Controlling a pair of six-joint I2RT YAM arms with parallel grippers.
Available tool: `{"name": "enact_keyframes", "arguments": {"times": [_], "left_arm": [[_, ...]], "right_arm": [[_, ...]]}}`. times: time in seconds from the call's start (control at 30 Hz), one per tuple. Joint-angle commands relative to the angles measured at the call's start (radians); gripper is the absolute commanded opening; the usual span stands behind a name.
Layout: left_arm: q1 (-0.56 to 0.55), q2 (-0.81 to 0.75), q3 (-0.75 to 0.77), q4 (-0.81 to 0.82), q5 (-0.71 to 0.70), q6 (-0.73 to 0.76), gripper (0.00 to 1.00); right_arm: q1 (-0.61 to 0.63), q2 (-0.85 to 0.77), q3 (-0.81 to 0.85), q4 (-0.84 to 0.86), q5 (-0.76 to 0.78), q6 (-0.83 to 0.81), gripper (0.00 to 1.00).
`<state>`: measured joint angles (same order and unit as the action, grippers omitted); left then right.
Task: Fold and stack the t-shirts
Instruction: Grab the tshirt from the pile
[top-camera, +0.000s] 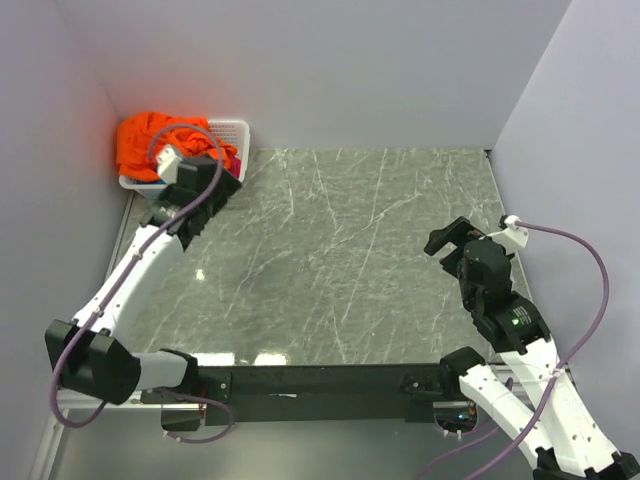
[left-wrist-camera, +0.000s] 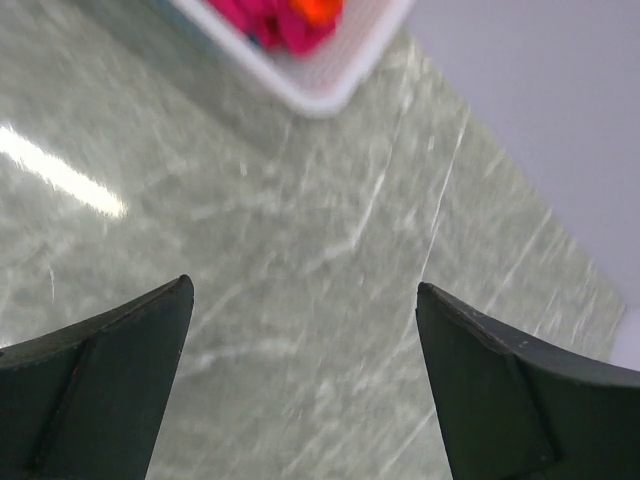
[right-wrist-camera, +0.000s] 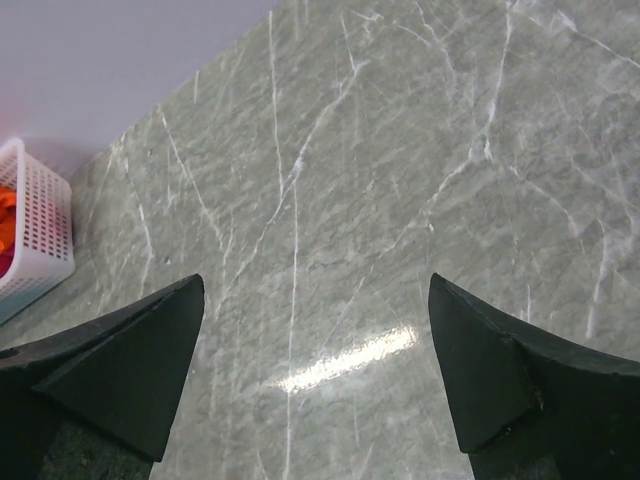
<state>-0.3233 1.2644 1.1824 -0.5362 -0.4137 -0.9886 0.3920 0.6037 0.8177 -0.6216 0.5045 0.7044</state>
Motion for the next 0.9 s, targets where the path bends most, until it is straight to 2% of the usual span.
{"name": "enact_keyframes", "arguments": {"times": [0.0,0.1,0.17,0.2,0.33,0.4,0.63,0.67,0.7,0.77,0.8,0.87], "left_arm": [[0.127,0.061,0.097,0.002,0.021,0.04,0.99],[0.269,0.156,0.138,0.067,0.162,0.082,0.99],[0.337,0.251,0.21,0.081,0.185,0.102,0.99],[0.357,0.289,0.296,0.068,0.179,0.123,0.99],[0.386,0.539,0.541,-0.04,0.101,0.172,0.99],[0.386,0.613,0.655,-0.088,0.092,0.197,1.0],[0.402,0.848,0.852,-0.105,0.024,0.243,0.99],[0.402,0.862,0.867,-0.105,0.012,0.243,0.94],[0.405,0.874,0.893,-0.1,0.006,0.251,0.71],[0.411,0.9,0.933,-0.113,0.0,0.246,0.33],[0.411,0.902,0.966,-0.117,-0.004,0.246,0.04],[0.411,0.877,0.979,-0.084,0.004,0.263,0.01]], "right_arm": [[-0.005,-0.009,-0.023,0.103,0.037,-0.023,0.99],[-0.005,0.008,-0.035,0.129,0.049,-0.019,0.99],[-0.005,0.04,-0.031,0.143,0.028,-0.04,0.99],[-0.004,0.054,-0.029,0.149,0.019,-0.048,0.99],[-0.007,0.136,0.001,0.14,0.005,-0.069,0.99],[-0.008,0.182,0.014,0.132,-0.015,-0.071,0.99],[-0.008,0.269,0.054,0.106,-0.03,-0.1,0.98],[-0.008,0.278,0.057,0.106,-0.037,-0.1,0.98],[-0.008,0.28,0.058,0.108,-0.043,-0.102,0.98],[-0.008,0.281,0.06,0.115,-0.057,-0.1,0.97],[-0.008,0.281,0.055,0.117,-0.067,-0.1,0.96],[-0.008,0.275,0.051,0.126,-0.073,-0.098,0.96]]}}
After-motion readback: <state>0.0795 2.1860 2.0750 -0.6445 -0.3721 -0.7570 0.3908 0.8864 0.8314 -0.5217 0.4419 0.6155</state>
